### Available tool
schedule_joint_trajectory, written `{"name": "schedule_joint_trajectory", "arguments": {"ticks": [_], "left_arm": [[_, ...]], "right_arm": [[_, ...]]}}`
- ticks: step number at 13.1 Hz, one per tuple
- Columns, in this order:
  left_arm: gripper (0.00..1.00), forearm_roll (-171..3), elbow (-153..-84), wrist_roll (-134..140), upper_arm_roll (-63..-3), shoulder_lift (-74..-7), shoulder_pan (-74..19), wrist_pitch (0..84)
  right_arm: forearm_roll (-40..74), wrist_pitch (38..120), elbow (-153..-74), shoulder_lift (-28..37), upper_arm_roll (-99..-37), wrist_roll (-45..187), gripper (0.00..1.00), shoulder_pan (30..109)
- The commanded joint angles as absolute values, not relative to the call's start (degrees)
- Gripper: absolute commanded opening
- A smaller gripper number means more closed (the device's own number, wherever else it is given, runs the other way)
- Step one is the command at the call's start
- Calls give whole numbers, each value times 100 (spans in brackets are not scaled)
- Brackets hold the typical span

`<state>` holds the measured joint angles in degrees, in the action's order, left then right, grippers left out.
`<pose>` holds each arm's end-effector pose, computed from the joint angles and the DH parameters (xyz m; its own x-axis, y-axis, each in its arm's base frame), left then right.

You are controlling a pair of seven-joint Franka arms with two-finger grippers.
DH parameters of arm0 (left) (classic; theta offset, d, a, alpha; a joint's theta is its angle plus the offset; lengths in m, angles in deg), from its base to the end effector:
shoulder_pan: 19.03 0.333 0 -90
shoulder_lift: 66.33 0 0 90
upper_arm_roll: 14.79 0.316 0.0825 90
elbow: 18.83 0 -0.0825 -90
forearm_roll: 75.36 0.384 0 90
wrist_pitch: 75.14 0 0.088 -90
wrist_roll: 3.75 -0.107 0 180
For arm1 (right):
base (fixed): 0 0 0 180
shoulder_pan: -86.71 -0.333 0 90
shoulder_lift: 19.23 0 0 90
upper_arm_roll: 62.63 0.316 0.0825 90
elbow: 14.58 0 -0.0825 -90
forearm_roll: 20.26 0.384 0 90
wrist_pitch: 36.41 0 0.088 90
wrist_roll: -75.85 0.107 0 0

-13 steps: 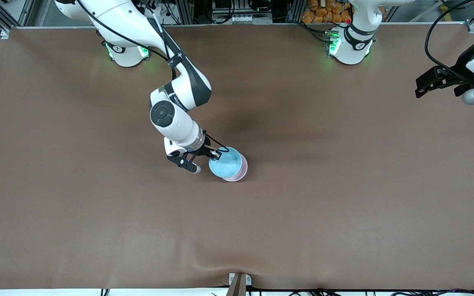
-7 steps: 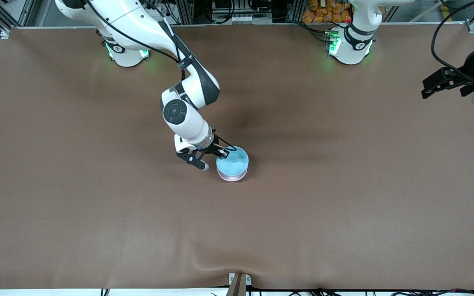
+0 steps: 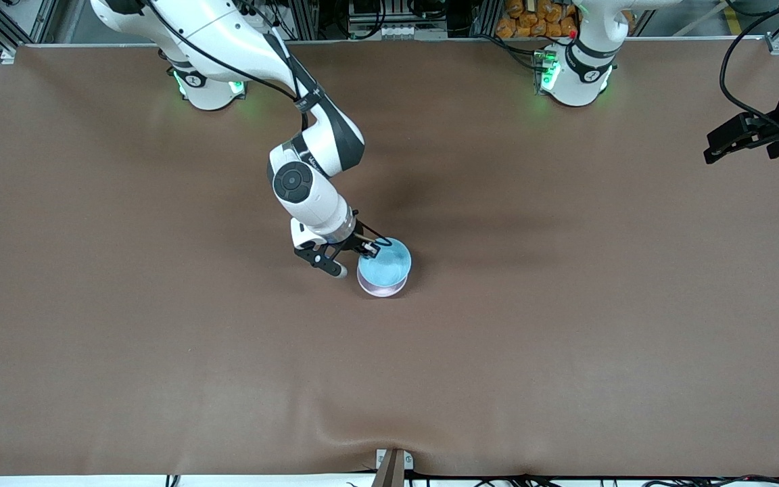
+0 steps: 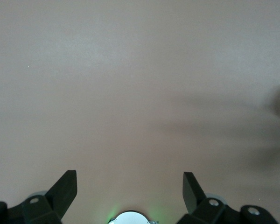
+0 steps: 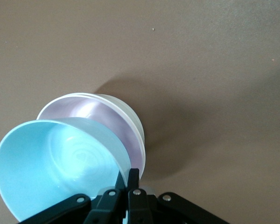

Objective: Stack pink and blue bowls on white bowl
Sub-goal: 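Lower the blue bowl into the pink bowl and open the right gripper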

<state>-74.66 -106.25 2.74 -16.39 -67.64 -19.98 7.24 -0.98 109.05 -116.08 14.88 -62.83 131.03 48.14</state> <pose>0.5332 -0.0225 0.6467 0.9955 0.0705 -0.0632 0.0693 -0.9974 -0.0201 0.5336 0.4177 0.2409 0.8523 -0.5117 -0.1086 -0.5218 -0.8171 -0.2452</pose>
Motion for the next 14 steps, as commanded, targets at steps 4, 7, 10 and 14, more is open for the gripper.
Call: {"name": "schedule_joint_trajectory", "arguments": {"ticks": [4,7,10,14], "left_arm": [[100,-7492,-10549,205,-1681,-6764,-2026,730],[100,-7492,-10549,161,-1681,-6756,-2026,721],[100,-7457,-10549,-163,-1681,-6782,-2017,721],[100,-7457,-10549,-295,-1681,-6773,-2008,721]], "right_arm": [[-14,10887,-11556,1523,-6395,13096,0,4856],[-5,10896,-11521,1549,-6395,13104,0,4857],[13,10905,-11451,1610,-6395,13113,62,4848],[-40,10896,-11354,1471,-6412,12904,100,4865]]}}
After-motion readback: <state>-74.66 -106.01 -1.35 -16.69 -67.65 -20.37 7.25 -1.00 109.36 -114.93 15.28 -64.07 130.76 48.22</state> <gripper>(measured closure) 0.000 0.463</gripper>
